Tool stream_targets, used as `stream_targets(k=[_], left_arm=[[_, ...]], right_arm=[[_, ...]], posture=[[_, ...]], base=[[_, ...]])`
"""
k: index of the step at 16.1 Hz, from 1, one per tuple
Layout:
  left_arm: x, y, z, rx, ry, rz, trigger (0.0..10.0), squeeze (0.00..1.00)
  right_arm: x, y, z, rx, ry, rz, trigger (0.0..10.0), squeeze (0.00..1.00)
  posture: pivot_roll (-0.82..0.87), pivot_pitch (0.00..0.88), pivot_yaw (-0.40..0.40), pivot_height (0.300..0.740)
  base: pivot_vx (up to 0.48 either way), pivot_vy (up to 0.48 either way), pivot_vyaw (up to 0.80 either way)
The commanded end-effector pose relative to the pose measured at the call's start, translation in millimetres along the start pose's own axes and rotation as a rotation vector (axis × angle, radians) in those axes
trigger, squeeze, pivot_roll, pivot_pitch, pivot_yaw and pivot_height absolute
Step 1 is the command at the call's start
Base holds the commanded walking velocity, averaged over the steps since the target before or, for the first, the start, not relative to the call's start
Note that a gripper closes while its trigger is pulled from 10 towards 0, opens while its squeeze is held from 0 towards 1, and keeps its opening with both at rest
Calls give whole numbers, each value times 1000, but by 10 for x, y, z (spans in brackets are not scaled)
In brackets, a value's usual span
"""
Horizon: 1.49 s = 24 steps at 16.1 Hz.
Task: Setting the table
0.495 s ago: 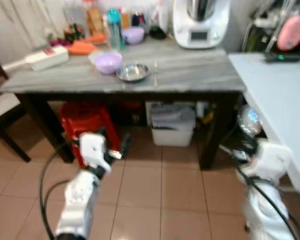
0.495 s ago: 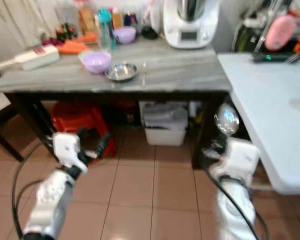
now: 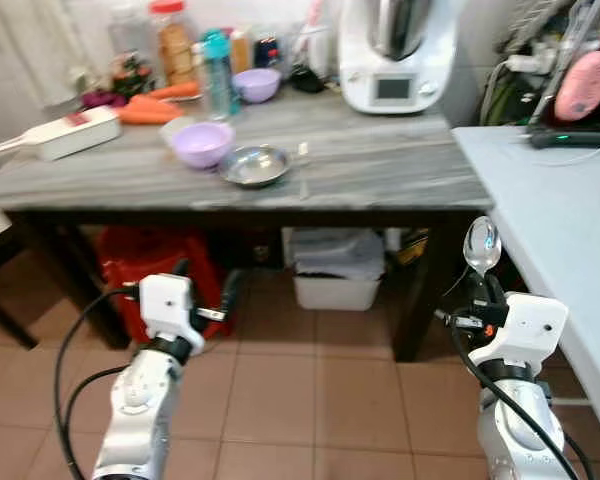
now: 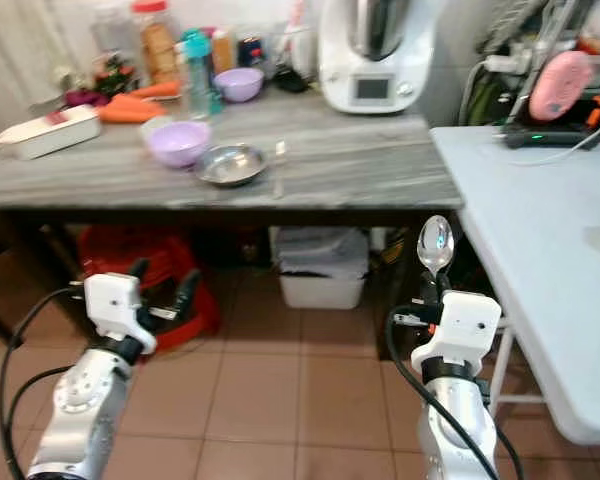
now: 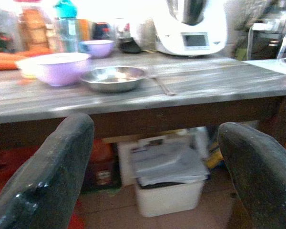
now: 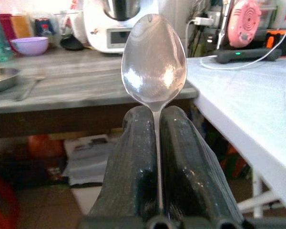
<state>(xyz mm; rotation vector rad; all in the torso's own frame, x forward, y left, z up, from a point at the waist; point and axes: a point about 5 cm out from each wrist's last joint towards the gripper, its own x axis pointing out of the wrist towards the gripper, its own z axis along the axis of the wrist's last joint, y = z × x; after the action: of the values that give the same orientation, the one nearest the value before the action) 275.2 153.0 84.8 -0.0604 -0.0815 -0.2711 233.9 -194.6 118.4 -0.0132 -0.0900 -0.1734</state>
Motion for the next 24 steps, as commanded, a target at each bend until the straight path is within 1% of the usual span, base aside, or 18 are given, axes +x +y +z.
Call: stream_targets(k=[1, 9, 11, 14, 24], left_arm=[[-5, 45, 47, 25, -6, 3, 10000, 0], [7, -7, 42, 13, -2, -12, 10000, 0], [23, -22, 84, 2, -31, -20, 10000, 0], [44, -35, 85, 0, -28, -24, 10000, 0], [40, -55, 66, -3, -18, -31, 10000, 0]], right_arm=[[34, 26, 66, 4, -33, 7, 10000, 0], [73, 38, 75, 19, -36, 4, 10000, 0], [79, 38, 78, 19, -37, 2, 10000, 0], [108, 35, 89, 14, -42, 0, 10000, 0], [144, 83, 94, 16, -51, 19, 10000, 0]], posture=[[-42, 0, 41, 740], [-43, 0, 40, 740], [-44, 0, 40, 740], [-46, 0, 40, 740], [-45, 0, 39, 740]], base=[[364, 0, 425], [363, 0, 0], [369, 0, 0], [394, 0, 0], [398, 0, 41]])
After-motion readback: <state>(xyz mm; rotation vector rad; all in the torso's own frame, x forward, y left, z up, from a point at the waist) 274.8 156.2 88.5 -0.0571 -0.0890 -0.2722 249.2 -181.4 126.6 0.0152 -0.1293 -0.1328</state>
